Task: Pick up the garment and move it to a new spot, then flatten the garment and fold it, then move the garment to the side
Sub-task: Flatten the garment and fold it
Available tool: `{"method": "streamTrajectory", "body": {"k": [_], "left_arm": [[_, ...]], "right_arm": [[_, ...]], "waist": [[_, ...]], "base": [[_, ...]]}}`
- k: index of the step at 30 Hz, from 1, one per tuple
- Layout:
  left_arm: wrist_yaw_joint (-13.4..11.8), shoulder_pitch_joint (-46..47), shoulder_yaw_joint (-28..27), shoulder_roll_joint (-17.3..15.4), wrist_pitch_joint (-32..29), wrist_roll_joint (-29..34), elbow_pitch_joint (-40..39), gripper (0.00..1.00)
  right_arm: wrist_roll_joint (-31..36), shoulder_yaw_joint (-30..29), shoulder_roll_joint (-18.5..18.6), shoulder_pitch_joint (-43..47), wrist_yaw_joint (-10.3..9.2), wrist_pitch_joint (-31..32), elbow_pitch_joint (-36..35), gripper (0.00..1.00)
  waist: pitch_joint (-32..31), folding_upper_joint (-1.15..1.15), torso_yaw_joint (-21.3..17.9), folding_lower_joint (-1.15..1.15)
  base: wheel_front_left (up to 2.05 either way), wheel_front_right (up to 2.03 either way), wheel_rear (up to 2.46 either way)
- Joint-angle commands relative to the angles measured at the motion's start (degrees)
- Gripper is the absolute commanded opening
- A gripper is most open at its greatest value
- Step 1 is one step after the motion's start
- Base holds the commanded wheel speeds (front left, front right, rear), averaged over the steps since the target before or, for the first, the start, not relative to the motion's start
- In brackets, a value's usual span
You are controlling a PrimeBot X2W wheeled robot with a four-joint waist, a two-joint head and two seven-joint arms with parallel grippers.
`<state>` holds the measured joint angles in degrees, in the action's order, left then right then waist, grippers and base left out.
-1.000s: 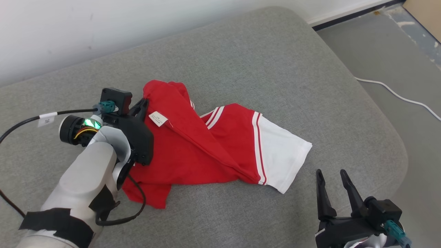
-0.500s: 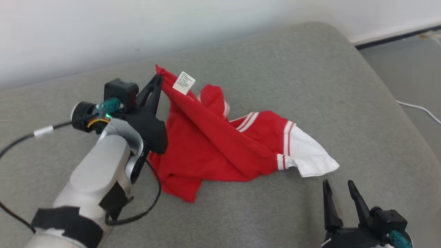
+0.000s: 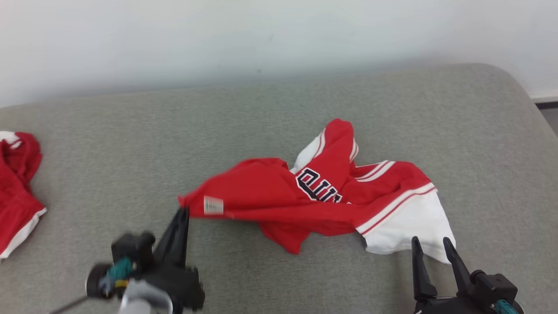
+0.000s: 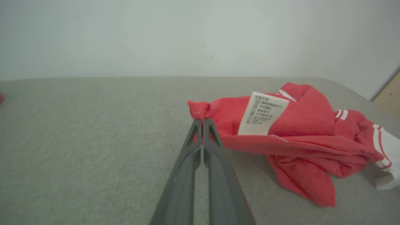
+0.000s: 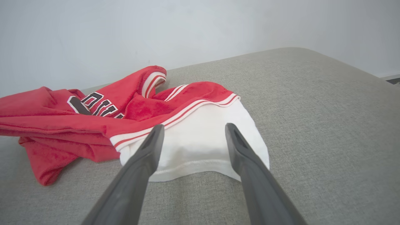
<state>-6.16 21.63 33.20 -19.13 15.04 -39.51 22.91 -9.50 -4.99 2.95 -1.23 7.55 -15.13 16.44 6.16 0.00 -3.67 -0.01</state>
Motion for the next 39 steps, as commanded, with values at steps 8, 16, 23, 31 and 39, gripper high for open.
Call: {"method": "streamTrajectory", "body": {"k": [8, 16, 23, 31, 39], "left_arm": [[-3.5, -13.3, -1.0, 0.5, 0.2, -3.4, -6.1, 0.0], [-2.6, -18.6, -1.2, 4.1, 0.2, -3.3, -3.1, 0.38], [-1.5, -20.8, -6.5, 6.5, 0.2, 3.2, -4.5, 1.0], [-0.2, -24.1, -16.7, 7.3, 0.2, 11.6, -9.7, 1.0], [2.3, -26.9, -25.2, 7.8, 0.2, 20.9, -13.1, 1.0]], "right_arm": [[1.3, -0.1, -0.1, 0.4, -0.13, 0.0, 0.4, 1.0], [2.2, -0.7, -0.1, 1.7, -0.13, 0.0, 0.2, 1.0], [2.2, -1.5, -0.1, 3.4, -0.14, 0.0, 0.4, 1.0], [2.2, -1.4, -0.1, 4.0, -0.14, 0.0, 0.0, 1.0], [2.5, -2.0, -0.1, 4.8, -0.14, 0.0, -0.3, 1.0]], "waist": [[-1.7, 0.0, 2.9, 0.01], [-3.0, 0.0, 2.8, 0.01], [-5.4, 0.0, 3.6, 0.01], [-6.7, 0.0, 4.2, 0.01], [-7.1, 0.0, 4.2, 0.01]], "base": [[0.0, 0.0, 0.0], [0.0, 0.0, 0.0], [0.0, 0.0, 0.0], [0.0, 0.0, 0.0], [0.0, 0.0, 0.0]]}}
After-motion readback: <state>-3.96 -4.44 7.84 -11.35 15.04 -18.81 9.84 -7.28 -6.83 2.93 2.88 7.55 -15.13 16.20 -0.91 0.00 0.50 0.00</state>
